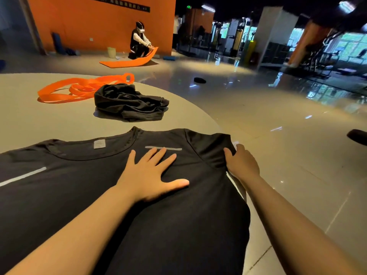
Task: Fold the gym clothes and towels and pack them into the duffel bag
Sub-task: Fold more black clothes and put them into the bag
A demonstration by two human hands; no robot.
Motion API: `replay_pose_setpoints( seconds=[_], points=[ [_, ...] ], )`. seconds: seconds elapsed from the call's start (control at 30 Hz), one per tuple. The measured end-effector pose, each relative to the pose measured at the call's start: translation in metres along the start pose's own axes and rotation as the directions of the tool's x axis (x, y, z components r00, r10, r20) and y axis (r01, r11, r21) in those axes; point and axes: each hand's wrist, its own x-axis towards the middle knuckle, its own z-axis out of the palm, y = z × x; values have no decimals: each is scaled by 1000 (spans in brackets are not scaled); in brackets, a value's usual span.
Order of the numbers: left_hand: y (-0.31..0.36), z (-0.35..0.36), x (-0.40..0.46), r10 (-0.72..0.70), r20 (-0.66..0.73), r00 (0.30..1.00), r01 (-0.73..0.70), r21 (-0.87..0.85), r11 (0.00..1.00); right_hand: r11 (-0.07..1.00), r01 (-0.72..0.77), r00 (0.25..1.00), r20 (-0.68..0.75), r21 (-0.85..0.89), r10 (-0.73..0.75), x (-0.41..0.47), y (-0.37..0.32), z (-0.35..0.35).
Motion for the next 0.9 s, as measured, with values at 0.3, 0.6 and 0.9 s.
replay_pose_setpoints(
  seconds=[0.3, 0.6, 0.9],
  points=[
    [1, 1, -1, -4, -46, 999, 2, -50, 999, 992, 71, 978, -189, -108, -91, -12, -8, -18],
    [-9, -11, 1, -288, -313, 905, -30, -722, 691, 569, 813, 551, -153, -121, -820, -100, -70, -26],
    [-7, -4, -2, -122, -237, 964, 33, -347, 937, 885, 466, 880, -111, 18, -461, -113, -35, 3]
  ],
)
